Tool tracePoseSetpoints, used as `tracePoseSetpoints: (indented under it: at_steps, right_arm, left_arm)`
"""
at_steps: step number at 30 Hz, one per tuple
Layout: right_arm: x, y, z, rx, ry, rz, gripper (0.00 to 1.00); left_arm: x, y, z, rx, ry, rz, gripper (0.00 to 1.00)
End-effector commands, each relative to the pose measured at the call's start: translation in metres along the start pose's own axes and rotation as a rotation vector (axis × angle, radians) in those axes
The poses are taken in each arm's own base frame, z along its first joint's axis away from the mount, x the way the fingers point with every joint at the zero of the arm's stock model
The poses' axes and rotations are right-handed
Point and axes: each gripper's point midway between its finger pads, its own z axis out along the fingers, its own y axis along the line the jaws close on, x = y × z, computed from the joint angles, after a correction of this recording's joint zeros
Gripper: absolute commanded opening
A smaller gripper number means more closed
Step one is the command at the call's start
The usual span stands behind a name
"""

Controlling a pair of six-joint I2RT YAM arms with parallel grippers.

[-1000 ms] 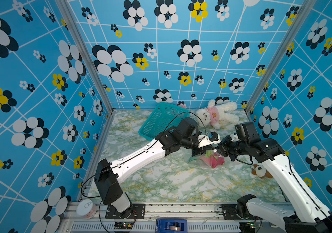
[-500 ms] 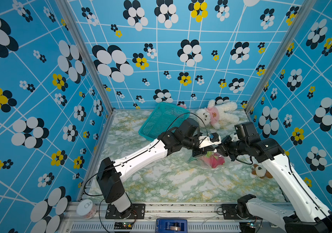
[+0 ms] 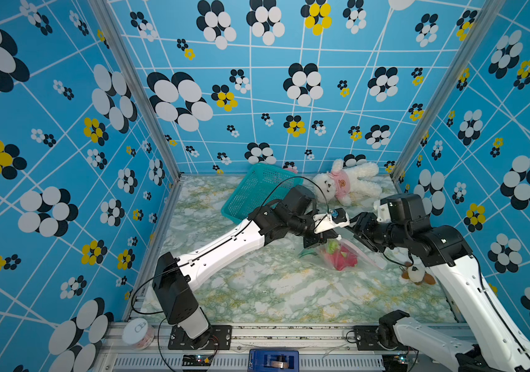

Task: Open the zip-top bag and take out the dragon fruit
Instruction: Pick up the zipper food storage bag at the center of the board, then unzip the zipper on the zipper food storage bag.

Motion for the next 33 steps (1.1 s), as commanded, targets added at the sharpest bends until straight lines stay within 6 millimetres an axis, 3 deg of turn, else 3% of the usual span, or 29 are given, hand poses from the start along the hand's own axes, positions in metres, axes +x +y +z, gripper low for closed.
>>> tracePoseSetpoints:
  at_steps: [1, 2, 3, 4, 7, 13, 16, 22, 30, 33]
  right_arm:
    - [-0.031, 0.029, -0.043, -0.127, -0.271, -0.334, 0.78]
    - [-0.033, 0.036, -0.050, -0.181, -0.328, -0.398, 0.82]
    - [-0.032, 0.047, -0.058, -0.255, -0.389, -0.484, 0.98]
    - [-0.027, 0.057, -0.064, -0.331, -0.435, -0.581, 0.99]
    - [-0.010, 0.069, -0.069, -0.436, -0.488, -0.808, 0.97]
    - [0.010, 0.075, -0.045, -0.446, -0.312, -1.036, 0.94]
    - [0.011, 0.086, -0.046, -0.502, -0.307, -1.076, 0.92]
    - [0.028, 0.101, -0.033, -0.601, -0.248, -1.133, 0.74]
    - [0.066, 0.106, -0.003, -0.652, -0.115, -1.280, 0.73]
    - [0.071, 0.104, 0.005, -0.667, -0.106, -1.292, 0.73]
  left_arm:
    - [-0.011, 0.004, -0.031, -0.050, -0.020, -0.038, 0.00]
    - [-0.011, 0.005, -0.035, -0.056, -0.021, -0.049, 0.00]
    - [-0.011, 0.005, -0.039, -0.060, -0.022, -0.058, 0.00]
    - [-0.011, 0.004, -0.043, -0.061, -0.019, -0.062, 0.00]
    - [-0.010, 0.003, -0.052, -0.070, -0.004, -0.065, 0.00]
    - [-0.009, -0.002, -0.071, -0.094, 0.026, -0.067, 0.00]
    - [-0.001, -0.005, -0.080, -0.111, 0.052, -0.075, 0.00]
    - [0.008, -0.012, -0.095, -0.152, 0.061, -0.087, 0.00]
    - [0.015, -0.016, -0.100, -0.167, 0.061, -0.091, 0.00]
    - [0.015, -0.018, -0.100, -0.166, 0.053, -0.086, 0.00]
